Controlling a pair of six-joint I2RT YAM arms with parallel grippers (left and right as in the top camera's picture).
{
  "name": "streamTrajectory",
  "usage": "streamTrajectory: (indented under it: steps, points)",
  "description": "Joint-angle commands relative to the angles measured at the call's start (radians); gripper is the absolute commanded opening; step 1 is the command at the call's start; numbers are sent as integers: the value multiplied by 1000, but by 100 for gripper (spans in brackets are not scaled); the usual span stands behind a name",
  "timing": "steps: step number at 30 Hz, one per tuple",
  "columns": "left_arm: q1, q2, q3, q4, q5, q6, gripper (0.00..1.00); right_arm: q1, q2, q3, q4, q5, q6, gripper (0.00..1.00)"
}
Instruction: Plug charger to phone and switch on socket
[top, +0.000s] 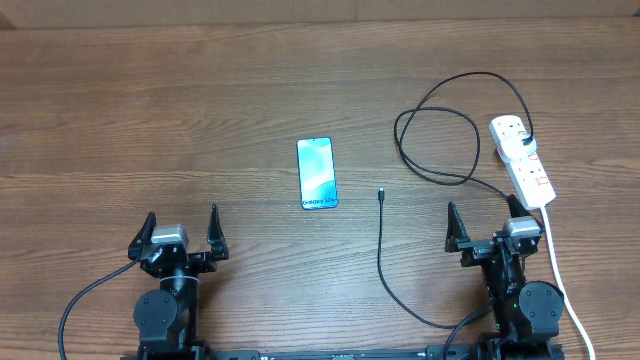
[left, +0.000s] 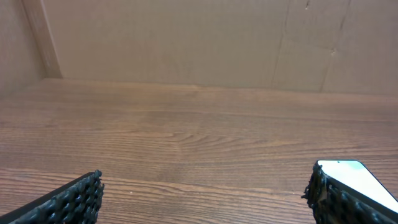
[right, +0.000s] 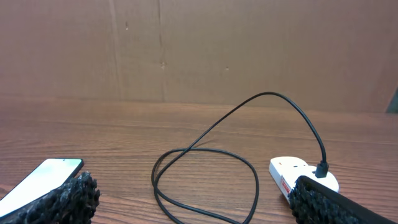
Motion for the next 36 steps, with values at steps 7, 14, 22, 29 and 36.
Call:
streamTrajectory:
  steps: [7,14,22,29,36]
  points:
    - [3,-11,-4,1,11,22,99,8,-9,-10,6,2,6,100]
    - [3,-11,-4,1,11,23,100,8,-9,-10,6,2,6,100]
    - [3,-11,-4,6,164,-77,99,8,-9,-10,6,2,6,100]
    - [3,-11,-3,12,188,-360,100,8,-9,-10,6,2,6,100]
    - [3,-11,-3,209,224,-449,100,8,-9,-10,6,2,6,100]
